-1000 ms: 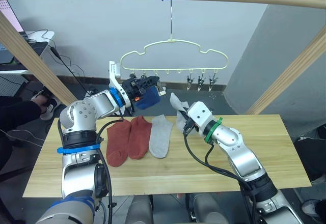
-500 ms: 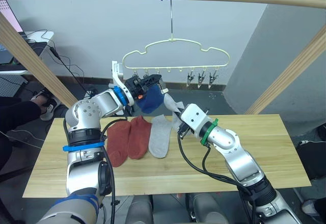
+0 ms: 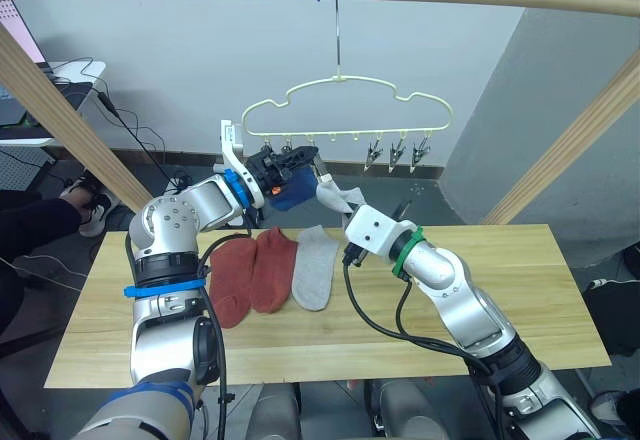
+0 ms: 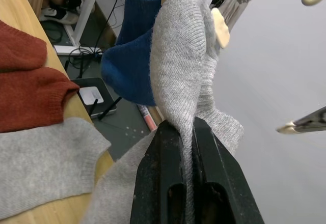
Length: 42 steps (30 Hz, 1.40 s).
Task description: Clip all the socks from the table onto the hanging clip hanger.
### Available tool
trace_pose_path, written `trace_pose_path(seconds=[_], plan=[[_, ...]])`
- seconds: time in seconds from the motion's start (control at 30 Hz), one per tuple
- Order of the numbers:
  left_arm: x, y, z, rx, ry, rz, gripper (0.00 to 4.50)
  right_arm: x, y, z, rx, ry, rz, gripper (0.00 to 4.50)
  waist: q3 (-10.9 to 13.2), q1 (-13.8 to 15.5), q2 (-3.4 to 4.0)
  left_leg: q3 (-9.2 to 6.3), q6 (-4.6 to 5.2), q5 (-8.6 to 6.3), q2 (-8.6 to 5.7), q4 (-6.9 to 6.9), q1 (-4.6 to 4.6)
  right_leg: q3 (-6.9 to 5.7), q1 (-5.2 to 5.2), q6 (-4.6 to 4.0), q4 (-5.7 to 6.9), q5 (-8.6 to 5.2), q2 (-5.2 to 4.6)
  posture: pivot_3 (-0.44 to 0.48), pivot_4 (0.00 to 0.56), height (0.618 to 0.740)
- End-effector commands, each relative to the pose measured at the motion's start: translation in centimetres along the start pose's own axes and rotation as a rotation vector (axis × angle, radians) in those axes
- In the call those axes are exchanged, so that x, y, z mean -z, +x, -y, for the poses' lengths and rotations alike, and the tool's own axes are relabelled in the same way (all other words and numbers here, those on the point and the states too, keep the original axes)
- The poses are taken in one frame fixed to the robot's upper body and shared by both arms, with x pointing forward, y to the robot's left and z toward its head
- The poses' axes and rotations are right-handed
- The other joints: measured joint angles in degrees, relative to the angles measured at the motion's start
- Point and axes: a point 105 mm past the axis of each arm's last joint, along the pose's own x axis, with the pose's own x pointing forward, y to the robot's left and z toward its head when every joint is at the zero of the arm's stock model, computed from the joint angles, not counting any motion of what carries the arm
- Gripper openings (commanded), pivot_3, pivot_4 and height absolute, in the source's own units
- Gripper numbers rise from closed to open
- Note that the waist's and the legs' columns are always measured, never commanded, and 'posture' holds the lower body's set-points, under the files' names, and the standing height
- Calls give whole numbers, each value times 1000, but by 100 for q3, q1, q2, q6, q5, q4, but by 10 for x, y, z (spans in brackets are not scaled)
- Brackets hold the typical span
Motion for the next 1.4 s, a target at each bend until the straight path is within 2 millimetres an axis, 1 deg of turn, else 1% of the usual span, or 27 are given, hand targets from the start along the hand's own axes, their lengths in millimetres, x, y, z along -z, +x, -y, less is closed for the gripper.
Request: trace_pose_path(seconds=[0.03, 0.17, 0.27, 0.5, 0.57, 0.6, 0.7, 0.77, 0.87, 0.97, 1.0, 1.13, 1.2, 1.23, 1.3, 1.33, 1.4], plan=[[-3, 1, 7, 21, 15, 7, 114, -18, 5, 6, 37, -36, 59, 10, 0, -2, 0, 0, -1, 0, 0, 0, 0, 0, 0, 0, 0, 0, 0, -69, 207, 740], [-2, 1, 6, 17, 17, 6, 114, -22, 9, 9, 54, -49, 66, 10, 0, -1, 0, -1, -1, 0, 1, -1, -1, -1, 0, 0, -1, 0, 0, -66, 208, 740], [-5, 0, 5, 12, 13, 18, 114, -21, 10, 7, 39, -65, 58, 10, 0, -1, 0, 0, -1, 0, 0, 0, -2, -1, 0, 0, -3, 0, -1, -64, 212, 740], [-4, -2, 7, 16, 57, 12, 114, -21, 11, 11, 71, -25, 53, 10, 0, -1, 0, -1, -1, 0, 1, -1, -1, -1, 0, 0, -3, 0, 0, -63, 210, 740], [-4, -3, 10, 35, 59, 16, 819, -19, 10, 13, 80, -14, 48, 0, 0, -1, 0, -1, -1, 0, 1, -1, -1, -1, 0, 0, -3, 0, 0, -63, 211, 740], [-5, -4, 10, 38, 53, 22, 1001, -18, 10, 13, 82, -9, 45, 0, 0, 1, 0, -1, -1, 0, 1, -2, -1, -1, 0, 0, -3, 0, 0, -63, 211, 740], [-9, -4, 10, 32, 50, 29, 1925, -17, 11, 14, 83, 14, 45, 0, 2, 4, 0, -2, 1, -1, 1, -1, -2, -3, 0, 0, -3, 0, -1, -56, 211, 740], [-11, -4, 14, 50, 56, 25, 2458, -15, 12, 11, 74, 32, 45, 0, 2, 4, 0, -2, 1, -1, 1, -2, -2, -2, 0, 0, -3, 0, 0, -52, 209, 740], [-14, -10, 22, 67, 85, 19, 3333, -11, 13, 6, 54, 116, 40, 0, 2, 3, 0, -2, 1, -1, 1, -3, -2, -3, -1, 0, -4, 0, 0, -50, 204, 740], [-14, -18, 26, 58, 144, -4, 4199, -6, 16, 2, 31, 221, 38, 750, 2, -2, -1, -1, -1, 0, 4, -6, -3, -2, -3, 0, -6, 0, 0, -46, 203, 740], [-13, -20, 28, 57, 161, -14, 4498, -4, 16, 1, 25, 253, 35, 1130, 2, -5, 0, -1, -2, 0, 4, -7, -3, -1, -3, 0, -6, 0, 0, -39, 198, 740], [5, -34, 30, 31, 354, -122, 4500, 8, 13, -4, -21, 348, 4, 2451, 2, 1, 0, 0, -7, 3, 4, -10, -1, 0, -2, 0, -8, 0, -1, -23, 193, 740], [14, -40, 28, 20, 452, -155, 4500, 22, 2, -4, -24, 372, -25, 3206, 2, 24, 1, 0, -12, 5, 3, -13, -2, 0, -3, 0, -8, 0, -2, -14, 191, 740], [18, -42, 26, 8, 502, -161, 4500, 30, -6, -4, -22, 376, -41, 3493, 2, 65, 1, -2, -11, 5, 4, -12, -3, -2, -3, 0, -9, 0, -2, -11, 190, 740], [23, -44, 20, -17, 566, -172, 4500, 40, -16, -3, -17, 380, -67, 4206, 3, 155, 2, -1, -9, 3, 2, -15, -3, -2, -2, 0, -14, 0, -3, -5, 189, 740], [27, -46, 16, -28, 579, -175, 4500, 50, -25, 0, 3, 386, -93, 4453, 3, 184, 2, -1, -4, 0, 2, -13, -5, -2, -2, 0, -15, 0, -3, -4, 189, 740], [32, -49, 9, -53, 642, -164, 4500, 61, -42, 5, 22, 423, -111, 4453, 3, 214, 2, 1, 1, -2, -1, -11, -4, 1, -2, 0, -14, 0, -5, -2, 188, 740]])
